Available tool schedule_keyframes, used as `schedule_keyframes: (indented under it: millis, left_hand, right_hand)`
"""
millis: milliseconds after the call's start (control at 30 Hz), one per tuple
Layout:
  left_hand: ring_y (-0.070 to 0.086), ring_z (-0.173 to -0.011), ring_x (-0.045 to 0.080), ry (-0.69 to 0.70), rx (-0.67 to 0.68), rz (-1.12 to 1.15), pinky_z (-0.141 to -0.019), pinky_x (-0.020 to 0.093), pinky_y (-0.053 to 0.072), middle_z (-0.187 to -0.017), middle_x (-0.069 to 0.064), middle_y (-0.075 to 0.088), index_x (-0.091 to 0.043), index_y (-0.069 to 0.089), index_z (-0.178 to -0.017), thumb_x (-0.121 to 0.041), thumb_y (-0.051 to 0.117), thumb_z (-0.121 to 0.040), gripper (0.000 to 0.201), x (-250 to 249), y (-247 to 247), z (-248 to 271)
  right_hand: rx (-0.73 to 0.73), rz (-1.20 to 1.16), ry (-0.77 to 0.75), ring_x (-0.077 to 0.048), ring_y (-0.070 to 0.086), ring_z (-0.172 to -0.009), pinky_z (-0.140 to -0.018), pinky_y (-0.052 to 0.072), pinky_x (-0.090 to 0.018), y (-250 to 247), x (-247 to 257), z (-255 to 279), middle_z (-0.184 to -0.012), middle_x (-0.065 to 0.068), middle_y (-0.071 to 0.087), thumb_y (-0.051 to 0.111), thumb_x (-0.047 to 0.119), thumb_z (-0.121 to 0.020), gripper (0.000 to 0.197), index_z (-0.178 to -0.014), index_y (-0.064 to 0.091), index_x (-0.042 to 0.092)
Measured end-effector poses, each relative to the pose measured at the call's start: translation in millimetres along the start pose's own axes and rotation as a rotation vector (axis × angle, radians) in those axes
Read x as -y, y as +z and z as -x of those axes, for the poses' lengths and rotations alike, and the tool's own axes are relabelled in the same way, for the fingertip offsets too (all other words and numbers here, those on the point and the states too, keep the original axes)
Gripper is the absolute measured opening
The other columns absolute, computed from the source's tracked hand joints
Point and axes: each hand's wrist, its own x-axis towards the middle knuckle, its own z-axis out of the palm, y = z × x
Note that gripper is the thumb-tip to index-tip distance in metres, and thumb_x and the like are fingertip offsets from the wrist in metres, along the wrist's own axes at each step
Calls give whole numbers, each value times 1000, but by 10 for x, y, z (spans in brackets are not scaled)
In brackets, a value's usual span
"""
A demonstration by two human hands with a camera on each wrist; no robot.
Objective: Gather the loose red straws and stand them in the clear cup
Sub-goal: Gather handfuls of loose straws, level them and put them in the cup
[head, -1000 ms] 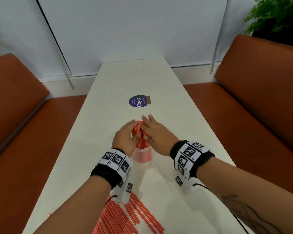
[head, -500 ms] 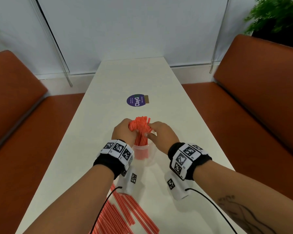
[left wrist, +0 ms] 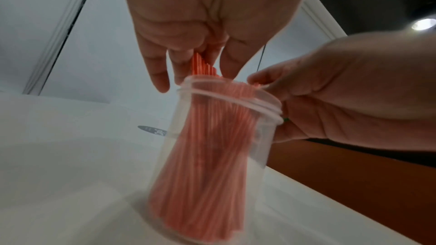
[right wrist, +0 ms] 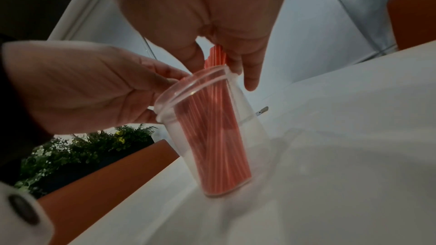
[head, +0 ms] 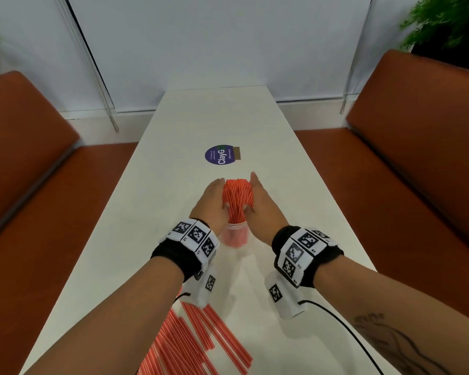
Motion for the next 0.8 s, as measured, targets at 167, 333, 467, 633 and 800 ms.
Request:
schedule_keyframes:
  millis: [167, 333, 467, 633, 800]
  left_hand:
    - [22, -144, 24, 8, 82, -133, -117, 43, 24, -159, 7, 10, -9, 13, -149, -4, 39, -92, 63, 47, 51, -50]
    - [9, -147, 25, 7, -14, -82, -120, 45, 16, -160, 8, 2, -11, 7, -150, -14, 46, -94, 68, -48, -313, 43]
    - [42, -131, 26, 39, -55, -5, -109, 31, 33, -145, 11, 40, -10, 41, -137, -15, 48, -93, 45, -148, -777, 390]
    - [54, -118, 25, -63, -17, -28, -99, 30, 39, -129, 8, 58, -10, 56, -123, -20, 51, -92, 33, -75, -1032, 1106]
    - [57, -114, 27, -248, 126, -42, -100, 37, 45, -128, 10, 57, -10, 54, -123, -25, 52, -92, 35, 196, -804, 1673]
  right_hand:
    - [129, 131, -12, -21, 16, -147, -117, 18, -29, -14, 9, 10, -161, -7, 4, 36, 3, -95, 70, -151, -6, 12]
    - [-1, 157, 5, -22, 0, -149, -119, 14, -44, -228, 188, 112, -161, -7, -6, 49, 14, -95, 78, -151, -5, 23]
    - [-112, 173, -63, -23, 36, -136, -111, 31, -34, -363, 520, 442, -150, -9, 31, 54, 18, -92, 61, -146, 26, 16]
    - [78, 277, -8, -25, 49, -120, -90, 36, -25, -177, 849, 1039, -134, -9, 50, 55, 20, -92, 43, -132, 45, 8]
    - [357, 403, 200, -27, 51, -121, -89, 45, -31, 262, 762, 1449, -135, -13, 50, 57, 28, -91, 50, -133, 45, 3]
